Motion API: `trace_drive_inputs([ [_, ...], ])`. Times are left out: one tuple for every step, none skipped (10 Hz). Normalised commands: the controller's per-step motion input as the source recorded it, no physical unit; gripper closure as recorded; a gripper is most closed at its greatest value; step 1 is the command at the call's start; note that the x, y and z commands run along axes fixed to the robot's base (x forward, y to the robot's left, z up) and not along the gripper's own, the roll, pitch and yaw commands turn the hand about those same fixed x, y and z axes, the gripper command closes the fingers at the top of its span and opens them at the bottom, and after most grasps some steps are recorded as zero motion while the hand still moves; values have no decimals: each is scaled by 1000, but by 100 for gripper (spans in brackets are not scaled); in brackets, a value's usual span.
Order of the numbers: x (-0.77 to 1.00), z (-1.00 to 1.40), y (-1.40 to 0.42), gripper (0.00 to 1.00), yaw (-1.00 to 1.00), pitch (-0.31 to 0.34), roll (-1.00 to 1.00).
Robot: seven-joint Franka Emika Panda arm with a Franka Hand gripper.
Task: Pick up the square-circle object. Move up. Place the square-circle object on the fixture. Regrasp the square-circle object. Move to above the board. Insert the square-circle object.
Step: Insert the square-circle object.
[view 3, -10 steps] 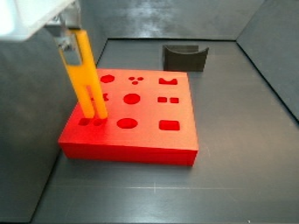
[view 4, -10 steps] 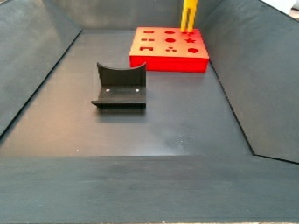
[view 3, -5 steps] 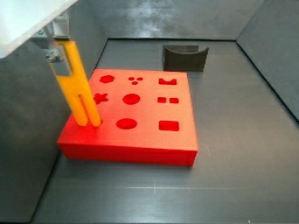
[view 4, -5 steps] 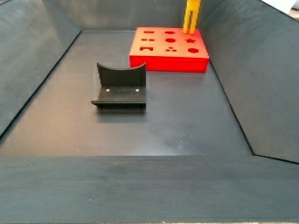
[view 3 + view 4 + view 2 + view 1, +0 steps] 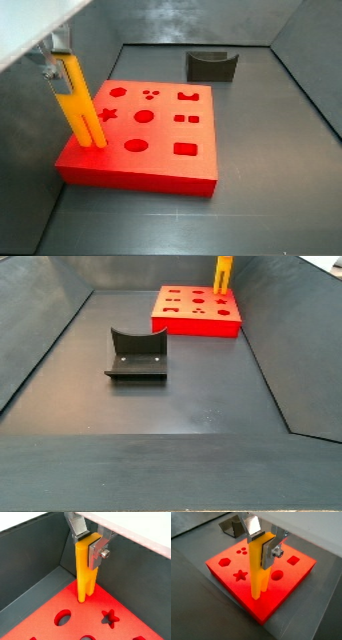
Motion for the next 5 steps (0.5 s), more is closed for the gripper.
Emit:
trace_drive_inputs([
  [103, -549, 63, 100, -9, -40, -27],
  [80, -594, 83, 100, -11, -79, -63],
  [34, -571, 77, 100, -14, -126, -77],
  [-54, -300, 0, 100, 0, -153, -33],
  [0, 0, 0, 100, 0, 0, 4],
])
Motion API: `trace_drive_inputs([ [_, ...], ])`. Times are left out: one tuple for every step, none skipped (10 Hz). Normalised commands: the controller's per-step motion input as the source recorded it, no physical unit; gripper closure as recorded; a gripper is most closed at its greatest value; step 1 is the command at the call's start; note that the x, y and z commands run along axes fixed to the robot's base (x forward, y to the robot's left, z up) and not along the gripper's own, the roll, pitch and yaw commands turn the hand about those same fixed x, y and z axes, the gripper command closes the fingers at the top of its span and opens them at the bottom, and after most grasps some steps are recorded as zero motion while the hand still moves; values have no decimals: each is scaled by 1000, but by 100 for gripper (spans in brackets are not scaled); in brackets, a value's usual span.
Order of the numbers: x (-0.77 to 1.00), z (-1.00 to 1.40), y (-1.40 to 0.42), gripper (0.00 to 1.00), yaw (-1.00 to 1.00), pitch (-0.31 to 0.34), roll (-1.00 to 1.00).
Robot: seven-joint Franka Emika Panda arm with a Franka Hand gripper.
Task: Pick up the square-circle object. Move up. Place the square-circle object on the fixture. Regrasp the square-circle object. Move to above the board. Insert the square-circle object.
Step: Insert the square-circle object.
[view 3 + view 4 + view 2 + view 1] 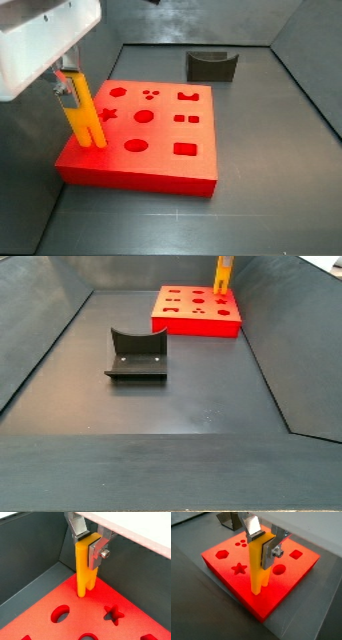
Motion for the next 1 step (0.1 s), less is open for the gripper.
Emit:
trace_drive_inputs([
  [0, 0, 0, 100, 0, 0, 0],
])
